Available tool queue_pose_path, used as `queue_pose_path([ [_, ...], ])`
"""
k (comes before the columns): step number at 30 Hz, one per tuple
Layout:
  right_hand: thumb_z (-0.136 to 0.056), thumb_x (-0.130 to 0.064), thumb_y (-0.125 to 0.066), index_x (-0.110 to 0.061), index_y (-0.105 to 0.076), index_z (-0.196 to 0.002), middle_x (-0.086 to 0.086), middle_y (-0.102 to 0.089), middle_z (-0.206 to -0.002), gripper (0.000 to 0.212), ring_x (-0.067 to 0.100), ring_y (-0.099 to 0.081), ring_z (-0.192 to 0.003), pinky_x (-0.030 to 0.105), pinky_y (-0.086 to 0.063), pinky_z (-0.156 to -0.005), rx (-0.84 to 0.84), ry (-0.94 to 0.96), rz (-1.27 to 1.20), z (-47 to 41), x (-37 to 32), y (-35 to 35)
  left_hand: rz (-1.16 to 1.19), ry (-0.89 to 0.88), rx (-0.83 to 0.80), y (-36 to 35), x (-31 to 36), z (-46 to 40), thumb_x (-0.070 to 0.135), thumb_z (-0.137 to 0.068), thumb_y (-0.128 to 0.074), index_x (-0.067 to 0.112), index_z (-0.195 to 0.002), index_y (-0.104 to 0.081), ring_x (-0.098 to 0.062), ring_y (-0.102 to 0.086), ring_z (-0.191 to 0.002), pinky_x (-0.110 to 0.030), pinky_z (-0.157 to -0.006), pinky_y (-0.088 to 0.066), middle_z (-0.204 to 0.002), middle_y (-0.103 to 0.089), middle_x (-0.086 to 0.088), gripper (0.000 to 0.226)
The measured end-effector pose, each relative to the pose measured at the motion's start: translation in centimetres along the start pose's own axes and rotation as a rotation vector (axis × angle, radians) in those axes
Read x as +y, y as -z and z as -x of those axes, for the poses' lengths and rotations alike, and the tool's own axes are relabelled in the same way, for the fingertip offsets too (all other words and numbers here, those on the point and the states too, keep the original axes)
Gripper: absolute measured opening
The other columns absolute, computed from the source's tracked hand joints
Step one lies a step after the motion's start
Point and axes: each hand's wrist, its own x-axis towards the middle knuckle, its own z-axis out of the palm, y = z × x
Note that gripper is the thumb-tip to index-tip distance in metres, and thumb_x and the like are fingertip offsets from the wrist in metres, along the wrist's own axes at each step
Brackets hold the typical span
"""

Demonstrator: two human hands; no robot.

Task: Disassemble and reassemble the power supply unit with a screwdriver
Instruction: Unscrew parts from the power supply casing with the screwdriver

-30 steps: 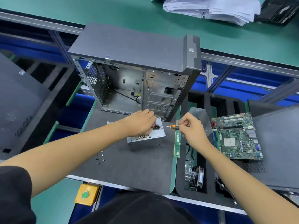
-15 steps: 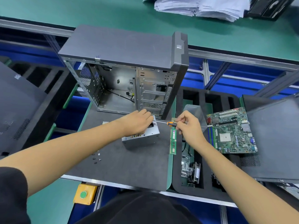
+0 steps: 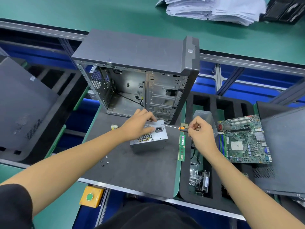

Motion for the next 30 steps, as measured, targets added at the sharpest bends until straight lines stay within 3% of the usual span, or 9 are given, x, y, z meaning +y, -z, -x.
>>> queue_pose_path([
  [4,-0.080,0.005,-0.059,-0.013,-0.055,-0.075,0.015,-0.061,-0.078,0.019,0.025,-0.055,-0.072,0.037,-0.047,-0.067,0.076,0.008,0.028,-0.1,0.1,0.8,0.018,0.033,0.044,-1.1,1.4,-1.0,0.046,-0.089,-0.073,0.030,-0.114,-0.064,-0.013,-0.038,-0.105,-0.028,-0.088,-0.040,-0.107,-0.049,0.010,0.031],
  [9,-0.081,0.005,-0.059,-0.011,-0.056,-0.076,0.013,-0.063,-0.078,0.017,0.036,-0.062,-0.079,0.045,-0.052,-0.074,0.127,-0.003,0.035,0.3,0.5,1.6,-0.020,0.024,-0.011,-1.5,2.3,-2.3,0.048,-0.087,-0.075,0.033,-0.108,-0.072,-0.016,-0.037,-0.104,-0.027,-0.089,-0.038,-0.106,-0.052,0.007,0.026],
  [13,-0.081,0.006,-0.058,-0.009,-0.056,-0.077,0.015,-0.062,-0.079,0.015,0.034,-0.058,-0.078,0.034,-0.046,-0.068,0.134,-0.020,0.029,0.9,0.7,1.8,0.019,0.043,-0.049,-1.6,2.6,-2.9,0.041,-0.089,-0.075,0.028,-0.098,-0.074,-0.016,-0.037,-0.101,-0.028,-0.090,-0.039,-0.100,-0.053,0.005,0.016],
  [18,-0.080,0.007,-0.058,-0.008,-0.057,-0.076,0.014,-0.061,-0.076,0.016,0.022,-0.054,-0.070,0.033,-0.044,-0.068,0.141,-0.023,-0.002,1.1,0.7,2.2,-0.047,0.006,-0.141,-1.5,3.0,-3.4,0.036,-0.097,-0.067,0.024,-0.097,-0.067,-0.016,-0.042,-0.103,-0.029,-0.086,-0.041,-0.100,-0.056,0.008,0.012],
  [23,-0.080,0.007,-0.060,-0.012,-0.056,-0.072,0.009,-0.061,-0.072,0.021,0.027,-0.056,-0.072,0.031,-0.046,-0.067,0.106,0.048,0.017,0.7,0.0,2.6,0.336,0.094,-0.083,-0.8,2.6,-3.3,0.020,-0.102,-0.061,0.013,-0.097,-0.055,-0.007,-0.068,-0.091,-0.029,-0.079,-0.055,-0.097,-0.074,0.003,0.010],
  [26,-0.078,0.008,-0.061,-0.012,-0.056,-0.070,0.009,-0.061,-0.072,0.022,0.026,-0.058,-0.072,0.025,-0.048,-0.066,0.081,0.109,0.043,0.0,-0.9,2.2,0.489,0.098,-0.073,-0.3,2.0,-3.1,0.011,-0.098,-0.066,0.013,-0.097,-0.058,-0.008,-0.072,-0.084,-0.017,-0.071,-0.054,-0.089,-0.074,-0.004,0.008],
  [30,-0.078,0.008,-0.059,-0.017,-0.055,-0.068,0.007,-0.060,-0.069,0.027,0.032,-0.059,-0.071,0.038,-0.051,-0.067,0.026,0.143,0.054,-0.8,-1.8,1.8,0.591,0.091,-0.057,-0.1,1.3,-3.1,0.009,-0.096,-0.068,0.016,-0.091,-0.067,-0.015,-0.072,-0.076,-0.027,-0.070,-0.059,-0.084,-0.075,-0.004,0.009],
])
